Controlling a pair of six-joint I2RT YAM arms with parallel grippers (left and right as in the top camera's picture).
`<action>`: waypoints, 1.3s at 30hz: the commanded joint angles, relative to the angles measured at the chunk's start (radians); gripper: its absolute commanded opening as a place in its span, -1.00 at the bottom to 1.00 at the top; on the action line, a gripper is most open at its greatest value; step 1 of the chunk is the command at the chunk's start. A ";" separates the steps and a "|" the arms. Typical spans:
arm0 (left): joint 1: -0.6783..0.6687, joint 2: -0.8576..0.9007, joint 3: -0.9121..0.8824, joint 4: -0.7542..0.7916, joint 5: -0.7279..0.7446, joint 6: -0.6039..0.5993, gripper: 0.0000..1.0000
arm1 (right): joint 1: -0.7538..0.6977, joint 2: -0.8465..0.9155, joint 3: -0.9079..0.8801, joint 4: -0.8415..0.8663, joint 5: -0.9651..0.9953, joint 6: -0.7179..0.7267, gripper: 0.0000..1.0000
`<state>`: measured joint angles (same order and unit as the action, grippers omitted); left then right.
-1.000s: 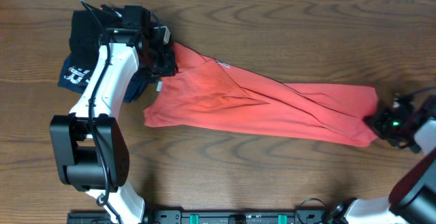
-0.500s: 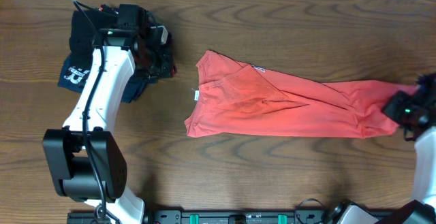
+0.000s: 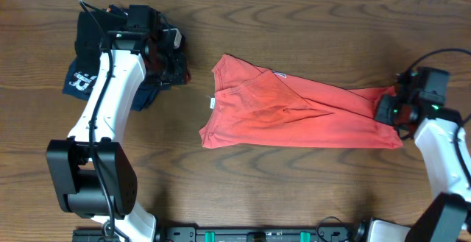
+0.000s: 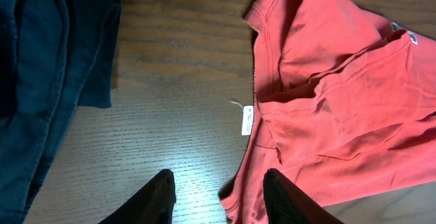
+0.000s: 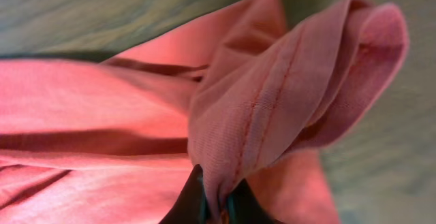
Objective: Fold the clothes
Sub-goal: 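Fold the t-shirt's right end leftward with the right gripper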
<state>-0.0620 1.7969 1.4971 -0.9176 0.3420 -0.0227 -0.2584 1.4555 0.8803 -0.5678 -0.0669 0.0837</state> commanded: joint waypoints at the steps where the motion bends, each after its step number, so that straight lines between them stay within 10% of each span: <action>1: -0.003 -0.015 0.021 -0.010 0.013 0.011 -0.11 | 0.043 0.055 -0.007 0.006 0.027 -0.029 -0.74; 13: -0.003 -0.015 0.021 -0.026 0.013 0.011 -0.11 | -0.039 -0.019 0.010 -0.010 -0.023 0.034 -0.15; 22: -0.003 -0.015 0.021 -0.024 0.013 0.011 -0.10 | -0.180 0.071 0.006 0.001 -0.038 0.114 -0.96; 39: -0.003 -0.015 0.021 -0.024 0.013 0.010 -0.09 | -0.037 0.231 0.008 0.297 -0.535 0.092 -0.97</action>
<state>-0.0620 1.7969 1.4971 -0.9371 0.3420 -0.0227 -0.3004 1.7157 0.8806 -0.2687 -0.5331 0.2214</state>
